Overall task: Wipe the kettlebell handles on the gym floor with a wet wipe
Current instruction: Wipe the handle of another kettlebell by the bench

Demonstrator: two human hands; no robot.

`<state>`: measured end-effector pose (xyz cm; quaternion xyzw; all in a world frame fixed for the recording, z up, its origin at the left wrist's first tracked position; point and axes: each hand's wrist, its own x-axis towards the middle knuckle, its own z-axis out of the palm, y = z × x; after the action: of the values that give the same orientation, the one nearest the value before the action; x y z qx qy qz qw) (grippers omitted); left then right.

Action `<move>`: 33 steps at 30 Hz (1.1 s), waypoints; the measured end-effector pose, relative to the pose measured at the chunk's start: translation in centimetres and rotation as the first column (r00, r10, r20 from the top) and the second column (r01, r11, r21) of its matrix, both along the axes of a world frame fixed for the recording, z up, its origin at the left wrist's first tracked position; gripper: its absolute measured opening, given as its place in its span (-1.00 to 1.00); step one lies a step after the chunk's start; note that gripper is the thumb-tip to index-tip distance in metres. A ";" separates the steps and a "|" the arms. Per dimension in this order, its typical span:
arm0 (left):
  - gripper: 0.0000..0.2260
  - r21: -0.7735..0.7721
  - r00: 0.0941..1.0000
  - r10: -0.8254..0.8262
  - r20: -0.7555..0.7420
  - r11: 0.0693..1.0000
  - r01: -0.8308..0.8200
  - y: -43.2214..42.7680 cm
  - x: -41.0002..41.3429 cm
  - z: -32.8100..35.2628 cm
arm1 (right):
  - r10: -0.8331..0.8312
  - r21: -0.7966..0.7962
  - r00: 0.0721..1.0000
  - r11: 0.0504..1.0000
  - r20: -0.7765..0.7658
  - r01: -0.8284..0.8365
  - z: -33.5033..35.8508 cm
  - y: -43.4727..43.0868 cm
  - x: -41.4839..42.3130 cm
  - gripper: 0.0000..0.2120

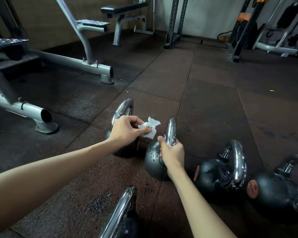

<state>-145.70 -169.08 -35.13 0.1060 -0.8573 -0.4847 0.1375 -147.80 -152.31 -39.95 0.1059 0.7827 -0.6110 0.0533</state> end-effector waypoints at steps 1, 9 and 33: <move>-0.79 0.000 1.000 0.005 -0.003 1.000 -0.005 -0.1 0.0 0.0 | -0.067 0.040 0.998 0.997 -0.021 0.068 -0.2 -0.4 0.0 -0.69; -0.79 -0.012 1.000 0.006 -0.026 1.000 -0.006 -0.7 0.3 -0.5 | -0.376 0.038 0.925 0.925 -0.057 0.378 1.1 -3.1 0.9 -0.82; -0.77 0.037 0.998 -0.068 0.010 0.997 0.068 1.0 -0.9 -0.7 | 0.259 0.518 0.942 0.848 -0.214 -0.115 2.6 4.8 0.8 0.12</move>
<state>-146.59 -168.09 -35.83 0.0820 -0.8522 -0.5040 0.1141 -147.03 -147.48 -37.39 -0.0478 0.9197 -0.3888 -0.0256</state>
